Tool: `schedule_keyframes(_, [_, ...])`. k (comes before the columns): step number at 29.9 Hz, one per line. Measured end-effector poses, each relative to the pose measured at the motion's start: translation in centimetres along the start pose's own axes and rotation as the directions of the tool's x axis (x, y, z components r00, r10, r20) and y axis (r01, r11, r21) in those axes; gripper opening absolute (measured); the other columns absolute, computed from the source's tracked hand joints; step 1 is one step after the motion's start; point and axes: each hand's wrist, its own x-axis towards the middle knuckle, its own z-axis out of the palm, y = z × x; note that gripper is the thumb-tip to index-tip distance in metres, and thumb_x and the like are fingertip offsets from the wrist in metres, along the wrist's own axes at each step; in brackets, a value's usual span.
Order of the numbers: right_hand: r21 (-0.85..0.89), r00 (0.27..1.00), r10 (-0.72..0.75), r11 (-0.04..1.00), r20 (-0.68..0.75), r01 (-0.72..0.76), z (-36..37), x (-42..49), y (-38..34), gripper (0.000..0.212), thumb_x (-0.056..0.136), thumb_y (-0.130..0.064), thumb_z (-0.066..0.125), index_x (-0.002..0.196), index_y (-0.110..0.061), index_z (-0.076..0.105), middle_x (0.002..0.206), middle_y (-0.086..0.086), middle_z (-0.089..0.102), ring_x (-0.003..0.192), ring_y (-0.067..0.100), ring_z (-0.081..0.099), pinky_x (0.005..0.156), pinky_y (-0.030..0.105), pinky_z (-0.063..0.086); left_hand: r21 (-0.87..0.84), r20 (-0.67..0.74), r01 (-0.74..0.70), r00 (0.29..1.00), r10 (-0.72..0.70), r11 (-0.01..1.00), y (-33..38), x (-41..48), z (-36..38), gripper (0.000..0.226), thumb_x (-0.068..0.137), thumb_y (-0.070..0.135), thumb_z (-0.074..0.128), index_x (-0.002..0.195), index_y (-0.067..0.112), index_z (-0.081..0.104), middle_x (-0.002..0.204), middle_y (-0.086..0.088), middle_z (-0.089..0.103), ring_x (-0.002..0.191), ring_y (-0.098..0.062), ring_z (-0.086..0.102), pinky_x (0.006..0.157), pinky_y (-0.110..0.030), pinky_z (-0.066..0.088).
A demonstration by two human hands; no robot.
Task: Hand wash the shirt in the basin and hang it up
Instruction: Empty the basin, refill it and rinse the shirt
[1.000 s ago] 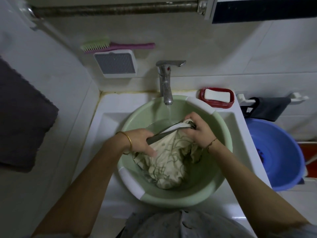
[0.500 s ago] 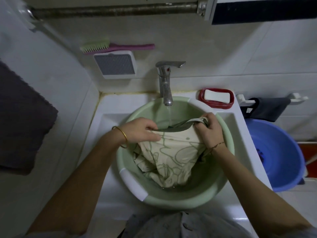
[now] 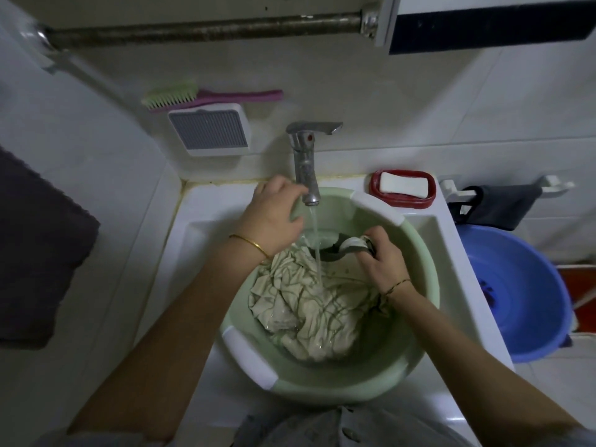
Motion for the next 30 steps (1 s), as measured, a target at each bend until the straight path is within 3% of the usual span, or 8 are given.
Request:
schedule_keyframes(3, [-0.031,0.999,0.005,0.999,0.035,-0.004,0.1,0.0,0.2,0.013,0.091,-0.021,0.056,0.095,-0.018,0.044,0.079,-0.003,0.056,0.076,0.021,0.056,0.07,0.039,0.048,0.081,-0.18,-0.15,0.97,0.162,0.985,2.7,1.8,-0.9,0.06,0.079,0.009,0.058,0.138,0.016,0.044,0.149,-0.008,0.031,0.135,-0.028,0.025,0.111,-0.041,0.025])
schedule_keyframes(8, [-0.07,0.998,0.026,0.997,0.054,-0.023,0.1,0.0,0.4,0.017,0.089,-0.025,0.058,0.093,-0.017,0.044,0.078,0.0,0.056,0.073,0.022,0.056,0.068,0.041,0.049,0.288,0.016,-0.156,0.987,0.158,0.945,4.6,5.9,-0.7,0.083,0.082,0.006,0.05,0.151,0.022,0.007,0.159,-0.004,-0.007,0.147,-0.02,-0.006,0.117,-0.043,0.003])
schedule_keyframes(13, [0.033,0.988,0.104,0.994,0.11,-0.109,0.1,0.4,-0.4,0.026,0.081,-0.028,0.067,0.084,-0.018,0.043,0.073,-0.005,0.05,0.067,0.01,0.048,0.064,0.031,0.042,0.283,0.088,-0.207,0.978,0.189,0.937,4.2,6.0,0.8,0.082,0.082,0.006,0.046,0.151,0.021,0.005,0.159,0.003,0.007,0.146,-0.012,0.005,0.116,-0.036,0.005])
schedule_keyframes(16, [0.155,0.992,0.121,0.98,0.023,-0.123,0.5,1.4,-1.8,0.032,0.08,-0.026,0.066,0.102,-0.019,0.045,0.089,-0.004,0.055,0.082,0.013,0.056,0.077,0.033,0.047,0.151,-0.22,-0.231,0.94,0.26,0.961,3.4,3.8,1.7,0.063,0.076,0.007,0.044,0.139,0.015,0.043,0.141,-0.005,0.047,0.131,-0.021,0.039,0.107,-0.039,0.03])
schedule_keyframes(19, [-0.475,0.998,0.036,0.88,0.05,-0.008,1.4,1.9,-1.4,0.061,0.087,-0.03,0.058,0.139,-0.025,0.027,0.136,0.007,0.04,0.12,0.028,0.046,0.099,0.046,0.043,0.037,-0.441,-0.152,0.884,0.152,0.988,1.9,-0.7,6.2,0.031,0.073,0.013,0.041,0.095,0.013,0.062,0.095,-0.006,0.061,0.091,-0.025,0.051,0.079,-0.035,0.043])
schedule_keyframes(22, [-0.747,0.957,0.156,0.66,0.243,0.082,3.3,1.5,0.5,0.073,0.093,-0.032,0.05,0.148,-0.035,0.003,0.157,0.005,0.005,0.136,0.038,0.024,0.107,0.054,0.031,0.189,0.026,0.116,0.992,-0.124,0.975,0.0,-3.4,11.8,0.042,0.09,0.026,0.036,0.13,0.022,0.047,0.139,-0.011,0.043,0.129,-0.03,0.037,0.107,-0.048,0.033])
schedule_keyframes(25, [-0.732,0.936,0.284,0.679,0.208,-0.043,5.9,1.0,2.6,0.063,0.099,-0.04,0.032,0.149,-0.035,-0.005,0.159,0.001,-0.008,0.141,0.036,0.015,0.109,0.054,0.027,0.355,0.304,0.237,0.885,-0.352,0.904,-2.5,-4.5,16.2,0.057,0.097,0.05,0.016,0.149,0.036,-0.003,0.158,-0.006,-0.015,0.145,-0.034,-0.011,0.113,-0.055,-0.008])
schedule_keyframes(30, [-0.826,0.927,0.241,0.552,0.288,0.113,9.0,0.1,4.5,0.06,0.101,-0.042,0.018,0.149,-0.027,-0.014,0.153,0.007,-0.029,0.144,0.041,0.0,0.109,0.059,0.02,0.398,0.327,0.269,0.852,-0.409,0.877,-5.3,-4.8,19.2,0.064,0.081,0.051,0.029,0.13,0.021,0.057,0.136,-0.017,0.053,0.121,-0.044,0.051,0.099,-0.06,0.036])
